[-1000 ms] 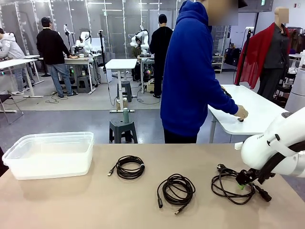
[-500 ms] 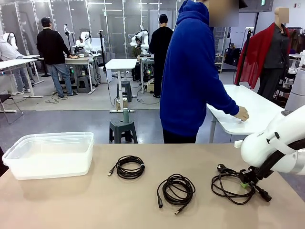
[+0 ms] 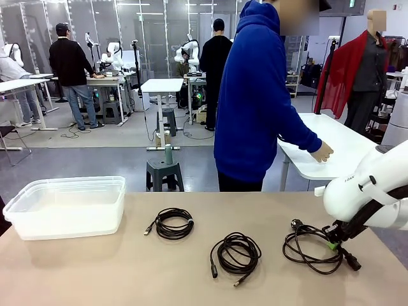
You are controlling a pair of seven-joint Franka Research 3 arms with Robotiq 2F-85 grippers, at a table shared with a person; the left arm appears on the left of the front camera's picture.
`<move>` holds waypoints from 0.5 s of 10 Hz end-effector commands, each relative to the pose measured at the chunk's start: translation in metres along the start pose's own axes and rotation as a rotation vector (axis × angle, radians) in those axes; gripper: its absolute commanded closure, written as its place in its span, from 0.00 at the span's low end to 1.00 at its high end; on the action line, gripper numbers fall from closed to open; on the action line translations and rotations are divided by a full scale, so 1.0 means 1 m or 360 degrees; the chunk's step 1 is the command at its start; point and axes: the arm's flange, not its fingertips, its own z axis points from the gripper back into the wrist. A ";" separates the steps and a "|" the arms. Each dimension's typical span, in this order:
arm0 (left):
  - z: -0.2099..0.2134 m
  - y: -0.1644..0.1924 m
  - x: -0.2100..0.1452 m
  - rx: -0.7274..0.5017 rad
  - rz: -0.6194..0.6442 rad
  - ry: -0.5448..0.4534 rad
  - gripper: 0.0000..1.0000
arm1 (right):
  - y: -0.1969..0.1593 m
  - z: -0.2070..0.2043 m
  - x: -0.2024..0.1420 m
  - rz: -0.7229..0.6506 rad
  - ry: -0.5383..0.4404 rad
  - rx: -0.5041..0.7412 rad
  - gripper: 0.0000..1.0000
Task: Organize and store the cables.
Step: Place the Power Cable into the Organizing box.
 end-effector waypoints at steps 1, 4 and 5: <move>0.000 0.000 0.000 0.0001 0.0000 0.0000 0.00 | 0.009 0.022 0.005 -0.0111 0.0045 -0.0026 1.00; 0.000 0.000 0.000 0.0001 0.0000 0.0000 0.00 | 0.010 0.058 0.009 -0.0142 0.0071 -0.0032 1.00; 0.000 0.000 0.000 0.0001 0.0000 0.0000 0.00 | 0.011 0.071 0.008 -0.0143 0.0070 -0.0043 1.00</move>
